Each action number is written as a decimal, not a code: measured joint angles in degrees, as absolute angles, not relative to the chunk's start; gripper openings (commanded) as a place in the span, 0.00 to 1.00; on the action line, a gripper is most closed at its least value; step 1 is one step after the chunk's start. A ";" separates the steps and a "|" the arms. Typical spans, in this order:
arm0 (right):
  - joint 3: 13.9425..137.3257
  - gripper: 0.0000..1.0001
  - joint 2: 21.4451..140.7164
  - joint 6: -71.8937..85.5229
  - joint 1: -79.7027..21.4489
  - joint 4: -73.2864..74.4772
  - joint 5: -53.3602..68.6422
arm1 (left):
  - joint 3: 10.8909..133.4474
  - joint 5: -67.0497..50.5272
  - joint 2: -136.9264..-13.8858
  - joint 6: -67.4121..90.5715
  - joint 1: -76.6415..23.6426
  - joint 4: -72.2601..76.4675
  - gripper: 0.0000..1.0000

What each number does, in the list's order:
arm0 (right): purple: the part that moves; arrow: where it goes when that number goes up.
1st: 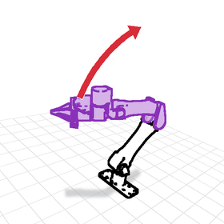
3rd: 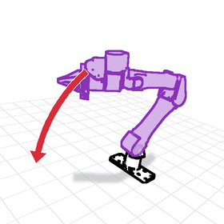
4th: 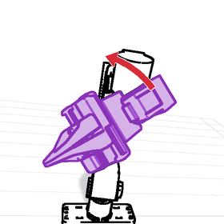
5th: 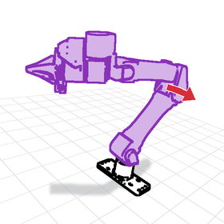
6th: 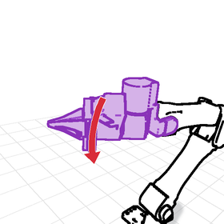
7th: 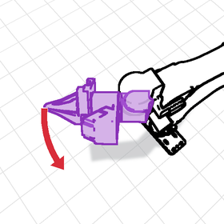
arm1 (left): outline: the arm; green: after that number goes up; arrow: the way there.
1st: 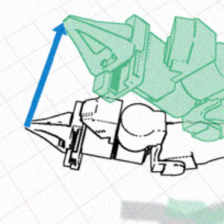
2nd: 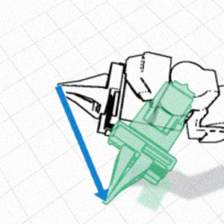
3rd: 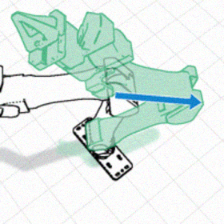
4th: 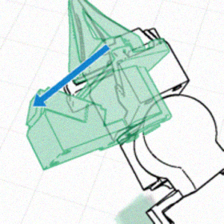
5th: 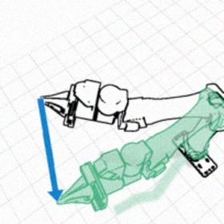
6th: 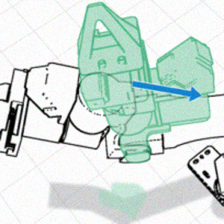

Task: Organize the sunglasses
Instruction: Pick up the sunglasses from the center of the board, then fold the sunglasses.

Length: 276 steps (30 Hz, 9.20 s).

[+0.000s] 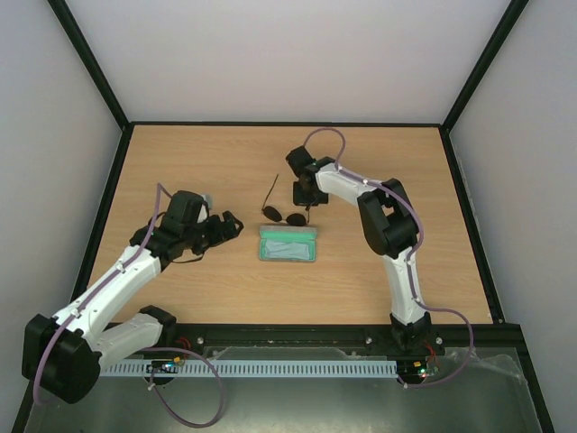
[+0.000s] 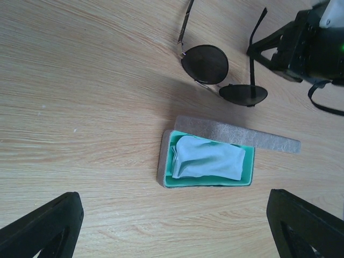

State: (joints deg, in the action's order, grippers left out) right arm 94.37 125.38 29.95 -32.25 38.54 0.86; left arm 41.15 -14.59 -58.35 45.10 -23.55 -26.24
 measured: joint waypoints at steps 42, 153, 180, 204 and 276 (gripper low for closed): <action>73.89 0.01 79.46 22.76 -30.04 38.00 1.54 | 48.95 -15.49 -56.29 42.11 -23.44 -33.47 0.99; 67.79 0.01 78.63 26.26 -37.17 37.41 16.47 | 51.24 -12.82 -52.42 51.55 -38.33 -34.76 0.47; 67.79 0.01 77.56 46.89 -31.29 32.75 16.60 | 39.55 -1.30 -53.71 71.11 -47.09 2.42 0.99; 65.56 0.01 76.58 52.93 -31.29 26.48 20.29 | 38.89 2.98 -55.27 71.88 -47.09 10.52 0.99; 59.81 0.01 75.33 54.22 -33.41 23.92 18.15 | 37.56 3.49 -62.87 75.46 -47.24 13.30 0.66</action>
